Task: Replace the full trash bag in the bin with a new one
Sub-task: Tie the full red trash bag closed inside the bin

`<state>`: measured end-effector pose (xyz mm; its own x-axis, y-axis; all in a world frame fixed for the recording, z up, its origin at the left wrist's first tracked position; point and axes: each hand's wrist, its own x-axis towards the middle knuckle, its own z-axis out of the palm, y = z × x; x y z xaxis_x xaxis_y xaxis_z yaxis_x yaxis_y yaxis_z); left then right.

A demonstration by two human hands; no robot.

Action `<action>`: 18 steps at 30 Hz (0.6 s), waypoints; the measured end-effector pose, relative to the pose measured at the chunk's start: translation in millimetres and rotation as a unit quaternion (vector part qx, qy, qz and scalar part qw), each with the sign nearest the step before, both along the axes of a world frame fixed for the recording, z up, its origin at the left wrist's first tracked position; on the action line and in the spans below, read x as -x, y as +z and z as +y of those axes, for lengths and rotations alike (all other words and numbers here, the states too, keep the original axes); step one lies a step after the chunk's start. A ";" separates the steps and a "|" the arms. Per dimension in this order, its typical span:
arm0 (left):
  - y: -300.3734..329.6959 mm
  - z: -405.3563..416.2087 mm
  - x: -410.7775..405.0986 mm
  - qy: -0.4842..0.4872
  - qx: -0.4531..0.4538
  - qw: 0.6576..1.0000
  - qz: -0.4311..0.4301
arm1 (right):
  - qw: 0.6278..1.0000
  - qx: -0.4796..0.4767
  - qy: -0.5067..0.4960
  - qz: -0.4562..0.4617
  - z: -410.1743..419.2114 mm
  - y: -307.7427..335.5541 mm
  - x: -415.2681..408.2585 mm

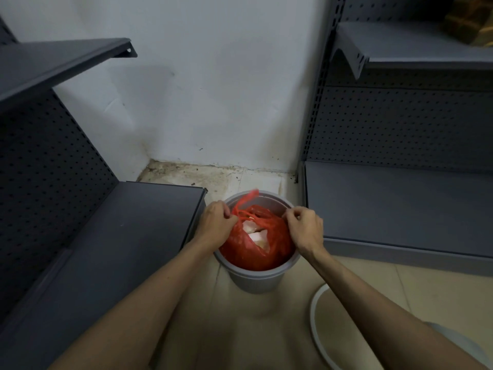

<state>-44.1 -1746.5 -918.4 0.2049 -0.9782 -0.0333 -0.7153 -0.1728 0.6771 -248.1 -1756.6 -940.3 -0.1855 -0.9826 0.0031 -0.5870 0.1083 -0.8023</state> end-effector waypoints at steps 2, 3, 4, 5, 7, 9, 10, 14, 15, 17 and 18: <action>1.5 1.4 7.4 -0.007 -0.002 1.000 0.011 | 0.999 -0.010 0.040 0.006 3.7 -0.7 -4.0; 1.4 0.9 11.6 -0.004 0.000 1.000 0.019 | 0.998 -0.018 0.059 0.005 5.7 -0.6 -7.5; 1.2 -0.2 15.2 0.000 0.001 1.000 0.027 | 0.997 -0.026 0.075 0.008 6.4 -1.0 -10.6; 0.7 -1.2 17.4 0.005 0.001 0.999 0.032 | 0.996 -0.028 0.087 0.013 6.6 -1.7 -12.7; -1.4 -3.0 17.8 0.008 0.000 0.999 0.036 | 0.995 -0.015 0.098 0.027 5.2 -3.7 -13.6; -3.4 -3.4 16.3 0.005 0.002 0.999 0.043 | 0.994 0.011 0.101 0.035 5.5 0.3 -16.1; -3.5 -3.1 16.4 -0.001 0.004 0.999 0.051 | 0.993 0.021 0.108 0.043 5.7 4.6 -18.5; -7.3 -4.2 18.5 -0.010 -0.011 0.991 0.131 | 0.983 0.010 0.177 0.042 -2.9 11.6 -26.1; -8.5 -4.2 18.5 -0.003 -0.023 0.988 0.155 | 0.982 -0.012 0.185 0.027 -6.4 9.2 -26.6; -12.6 -3.1 17.9 0.011 -0.042 0.982 0.185 | 0.981 -0.041 0.189 -0.020 -8.6 6.3 -28.5; -14.4 -2.3 18.2 0.013 -0.044 0.981 0.188 | 0.981 -0.044 0.185 -0.038 -10.2 2.6 -28.6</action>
